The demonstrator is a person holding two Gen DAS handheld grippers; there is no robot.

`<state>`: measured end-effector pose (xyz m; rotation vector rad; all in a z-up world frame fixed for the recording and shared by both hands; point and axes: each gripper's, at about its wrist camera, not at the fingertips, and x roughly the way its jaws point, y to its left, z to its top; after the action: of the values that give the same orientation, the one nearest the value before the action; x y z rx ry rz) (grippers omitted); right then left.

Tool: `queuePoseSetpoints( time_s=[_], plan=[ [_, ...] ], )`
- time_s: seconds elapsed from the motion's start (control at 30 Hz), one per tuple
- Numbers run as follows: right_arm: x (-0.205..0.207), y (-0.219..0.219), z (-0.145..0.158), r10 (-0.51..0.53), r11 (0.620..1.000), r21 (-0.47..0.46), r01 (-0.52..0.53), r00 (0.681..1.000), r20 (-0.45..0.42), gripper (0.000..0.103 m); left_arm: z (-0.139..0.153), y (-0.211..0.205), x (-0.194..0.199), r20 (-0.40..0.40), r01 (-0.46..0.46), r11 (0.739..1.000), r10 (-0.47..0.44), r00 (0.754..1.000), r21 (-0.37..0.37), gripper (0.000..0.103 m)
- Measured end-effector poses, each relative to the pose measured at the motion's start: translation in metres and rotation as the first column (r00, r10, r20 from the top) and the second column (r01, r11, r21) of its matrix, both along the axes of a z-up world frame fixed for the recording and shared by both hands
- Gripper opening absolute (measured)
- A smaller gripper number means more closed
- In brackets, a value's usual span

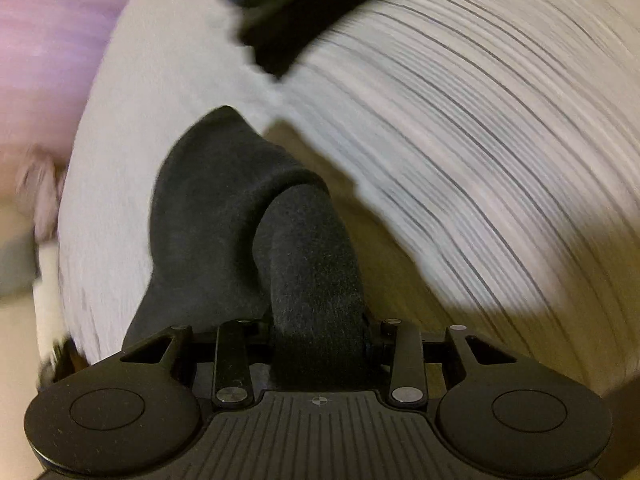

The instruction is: Fold clothes

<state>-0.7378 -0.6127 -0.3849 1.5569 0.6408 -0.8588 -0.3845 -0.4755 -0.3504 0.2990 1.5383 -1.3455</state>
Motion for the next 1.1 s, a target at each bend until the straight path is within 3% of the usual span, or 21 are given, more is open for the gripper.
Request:
queuePoseSetpoints(
  time_s=[0.1,0.27,0.37,0.43,0.53,0.6,0.63,0.73,0.87,1.0,1.03,1.1],
  plan=[
    [-0.001,-0.001,-0.015,-0.046,0.999,0.027,0.045,0.999,0.027,0.040,-0.010,-0.008,0.003,-0.022,0.032,0.999,-0.032,0.999,0.007,0.071],
    [0.023,-0.035,-0.004,0.173,0.982,-0.081,-0.173,0.985,-0.002,0.052,-0.023,-0.010,0.013,-0.102,0.041,0.999,-0.040,0.994,0.008,0.066],
    [0.039,-0.052,-0.003,0.295,0.943,-0.153,-0.296,0.955,-0.035,0.059,-0.032,-0.011,0.014,-0.181,0.024,1.000,-0.023,0.983,0.005,0.047],
    [0.046,-0.062,-0.010,0.332,0.929,-0.159,-0.334,0.942,-0.036,0.061,-0.033,-0.015,0.010,-0.186,0.021,1.000,-0.022,0.982,-0.006,0.038],
    [0.044,-0.067,-0.023,0.366,0.922,-0.134,-0.364,0.931,-0.016,0.059,-0.023,-0.016,0.006,-0.147,0.026,0.999,-0.032,0.989,-0.038,0.027],
    [0.037,-0.065,-0.021,0.335,0.937,-0.103,-0.333,0.942,0.002,0.041,-0.007,-0.018,0.005,-0.115,0.035,0.997,-0.043,0.992,-0.068,0.023],
    [0.035,-0.064,-0.015,0.319,0.944,-0.099,-0.316,0.948,0.019,0.039,0.003,-0.019,0.008,-0.104,0.037,0.996,-0.046,0.993,-0.084,0.021],
    [0.031,-0.059,0.006,0.260,0.963,-0.097,-0.251,0.961,0.094,0.037,0.034,-0.032,0.021,-0.071,0.046,0.989,-0.056,0.996,-0.139,0.021],
    [0.042,-0.056,0.022,0.223,0.966,-0.164,-0.200,0.965,0.141,0.037,0.058,-0.072,0.040,-0.018,0.087,0.979,-0.092,0.996,-0.185,0.022],
    [0.044,-0.061,0.000,0.193,0.968,-0.177,-0.176,0.978,0.083,0.038,0.015,-0.106,0.037,-0.011,0.130,0.990,-0.131,0.991,-0.062,0.026],
    [0.042,-0.062,-0.009,0.192,0.971,-0.160,-0.180,0.979,0.064,0.039,0.007,-0.106,0.038,-0.010,0.124,0.991,-0.124,0.992,-0.040,0.032],
    [0.037,-0.063,-0.016,0.186,0.974,-0.138,-0.180,0.982,0.035,0.047,0.002,-0.102,0.042,-0.028,0.094,0.995,-0.095,0.995,-0.035,0.036]
  ],
)
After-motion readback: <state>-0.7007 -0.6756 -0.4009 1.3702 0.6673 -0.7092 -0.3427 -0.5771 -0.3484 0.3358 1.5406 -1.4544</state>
